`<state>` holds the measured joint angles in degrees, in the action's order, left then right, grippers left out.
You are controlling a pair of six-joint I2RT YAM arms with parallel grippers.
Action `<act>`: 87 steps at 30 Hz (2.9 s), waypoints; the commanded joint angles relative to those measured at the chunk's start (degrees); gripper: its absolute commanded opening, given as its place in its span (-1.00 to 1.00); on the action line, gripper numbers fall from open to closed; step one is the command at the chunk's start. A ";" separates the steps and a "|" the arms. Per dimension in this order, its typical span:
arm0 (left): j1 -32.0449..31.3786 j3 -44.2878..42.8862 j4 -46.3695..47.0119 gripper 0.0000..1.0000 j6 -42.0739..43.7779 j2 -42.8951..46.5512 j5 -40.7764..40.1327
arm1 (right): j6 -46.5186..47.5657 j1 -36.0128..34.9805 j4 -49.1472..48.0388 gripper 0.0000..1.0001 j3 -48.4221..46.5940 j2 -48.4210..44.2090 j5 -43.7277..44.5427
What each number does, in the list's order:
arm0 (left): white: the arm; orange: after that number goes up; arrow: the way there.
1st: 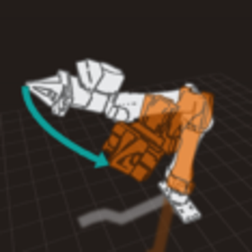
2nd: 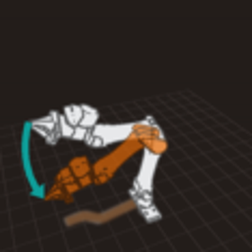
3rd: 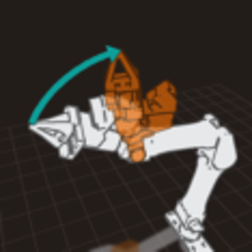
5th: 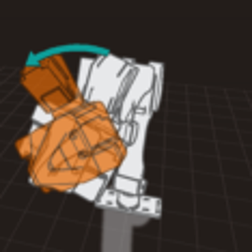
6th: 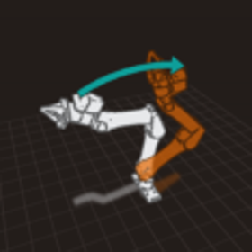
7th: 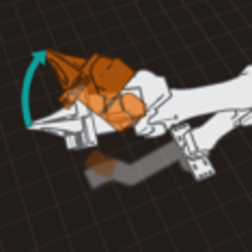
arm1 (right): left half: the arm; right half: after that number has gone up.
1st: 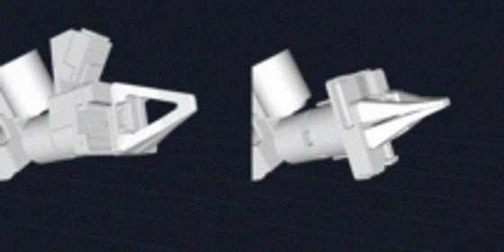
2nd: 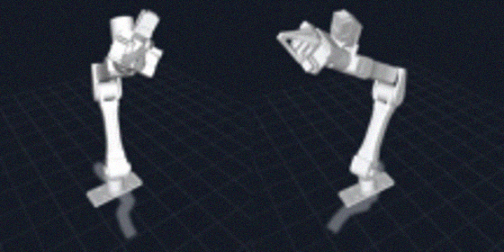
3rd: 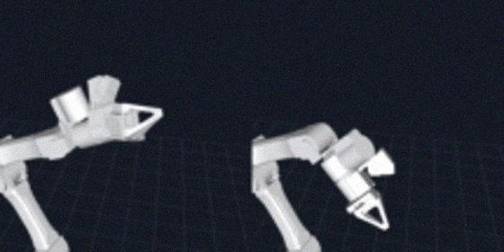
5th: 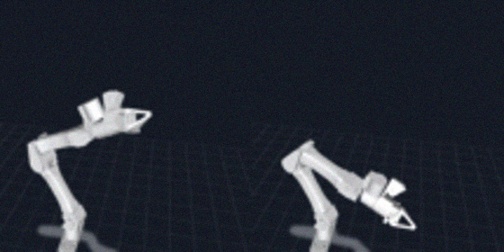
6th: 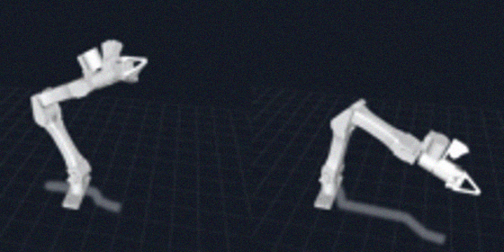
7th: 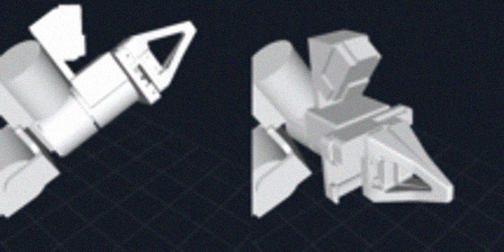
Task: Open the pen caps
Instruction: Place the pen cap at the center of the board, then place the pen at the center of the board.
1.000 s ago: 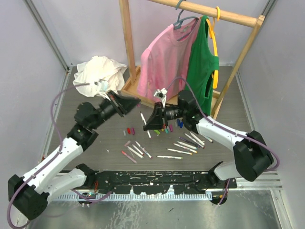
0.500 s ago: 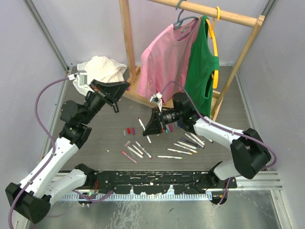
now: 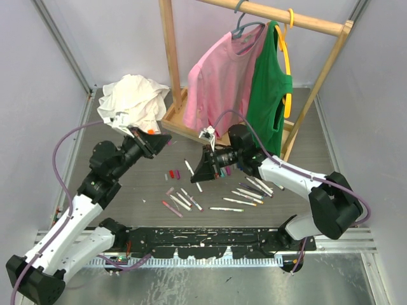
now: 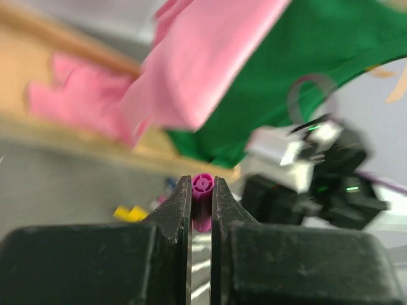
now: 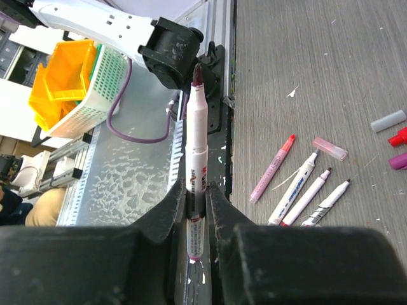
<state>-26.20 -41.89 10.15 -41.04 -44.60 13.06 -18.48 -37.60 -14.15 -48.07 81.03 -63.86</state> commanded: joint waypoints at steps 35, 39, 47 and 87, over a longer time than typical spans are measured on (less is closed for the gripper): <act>5.38 10.01 -24.03 -0.58 -9.09 -27.40 -19.40 | 2.07 -11.78 10.50 -0.97 -6.42 10.30 18.58; 6.01 10.22 -24.33 -0.41 -9.14 -27.69 -18.68 | -2.21 -12.19 8.75 -0.97 -6.24 11.30 19.39; 6.55 10.28 -30.90 -0.20 -9.45 -18.21 -22.07 | -9.84 -15.68 6.69 -0.94 -6.91 14.12 22.39; 6.67 -0.41 -69.84 0.05 -14.20 37.93 -46.11 | -9.59 -31.13 30.42 -0.58 -31.72 34.05 55.11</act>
<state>-19.75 -42.46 -60.82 -54.68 -6.76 -32.53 -28.80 -68.25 15.92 -76.95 115.55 -11.81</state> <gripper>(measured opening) 0.528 0.204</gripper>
